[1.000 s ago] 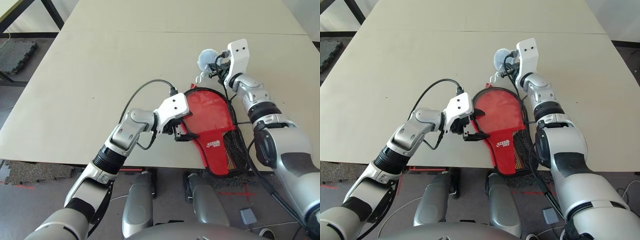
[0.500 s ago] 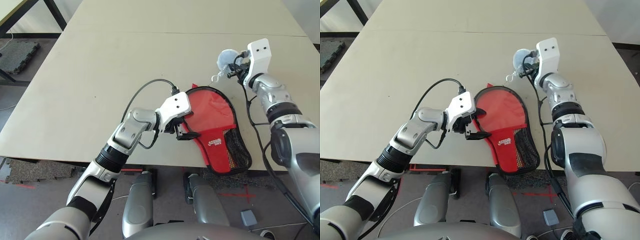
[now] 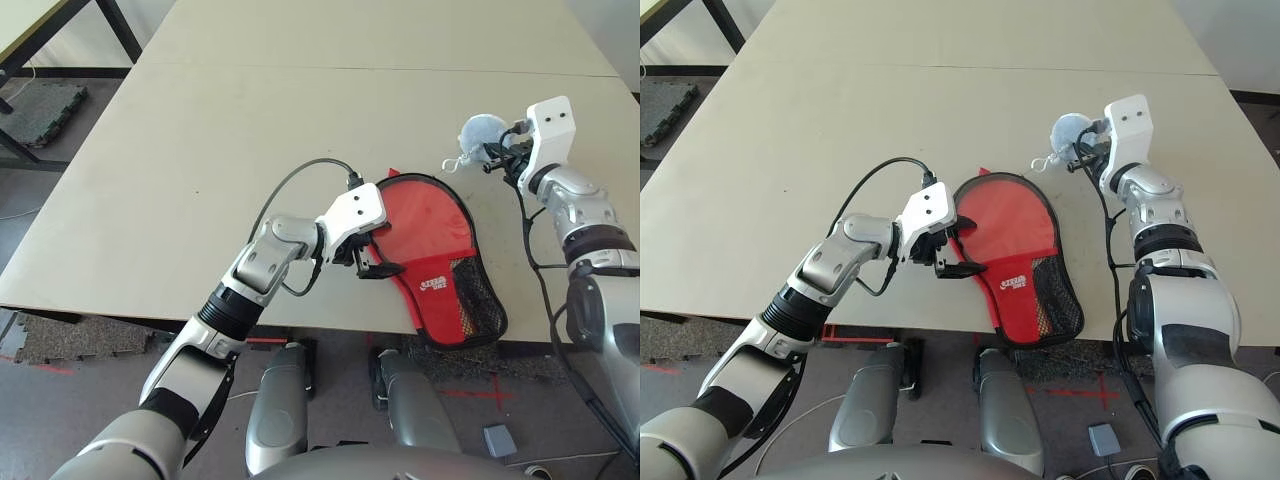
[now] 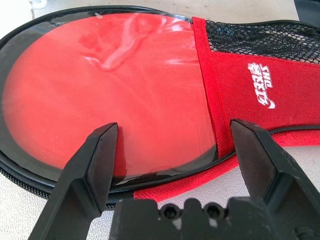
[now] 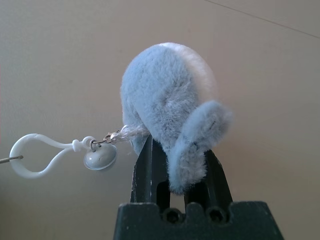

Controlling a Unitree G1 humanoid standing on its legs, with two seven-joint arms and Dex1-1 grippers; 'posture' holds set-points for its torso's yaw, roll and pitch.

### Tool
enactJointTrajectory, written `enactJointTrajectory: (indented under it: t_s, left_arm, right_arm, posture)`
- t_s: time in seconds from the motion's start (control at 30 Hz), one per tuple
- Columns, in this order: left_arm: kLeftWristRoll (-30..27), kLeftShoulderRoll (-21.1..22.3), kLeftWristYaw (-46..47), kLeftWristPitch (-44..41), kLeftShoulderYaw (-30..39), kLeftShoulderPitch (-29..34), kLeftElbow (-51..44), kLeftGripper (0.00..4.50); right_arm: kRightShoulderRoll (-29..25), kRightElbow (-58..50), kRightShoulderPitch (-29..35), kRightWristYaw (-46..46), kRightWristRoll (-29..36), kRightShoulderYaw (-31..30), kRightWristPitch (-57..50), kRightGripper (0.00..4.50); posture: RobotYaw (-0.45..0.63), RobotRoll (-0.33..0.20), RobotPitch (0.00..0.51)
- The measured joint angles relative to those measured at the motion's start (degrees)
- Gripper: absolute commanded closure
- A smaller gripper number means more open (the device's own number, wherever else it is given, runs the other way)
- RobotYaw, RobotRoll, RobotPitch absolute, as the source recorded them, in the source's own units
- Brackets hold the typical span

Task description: Store the ping-pong paddle in its case and zip it.

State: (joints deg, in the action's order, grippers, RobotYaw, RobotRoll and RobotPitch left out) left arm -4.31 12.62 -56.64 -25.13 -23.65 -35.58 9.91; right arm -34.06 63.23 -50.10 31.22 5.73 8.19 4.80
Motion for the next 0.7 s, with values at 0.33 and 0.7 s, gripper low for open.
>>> enactJointTrajectory:
  t_s: [0.33,0.7]
  left_arm:
    - [0.1,-1.2,-0.1,2.1,-1.0,-1.8,3.9,0.0]
    - [0.1,-2.1,-0.9,4.2,-1.3,-2.8,6.7,0.0]
  right_arm:
    - [-2.9,-6.1,6.0,1.0,1.7,1.2,-2.5,4.44]
    - [-6.1,-19.6,15.7,2.4,4.8,2.3,-9.0,4.44]
  posture:
    - [-0.02,0.0,0.206]
    - [-0.05,0.0,0.21]
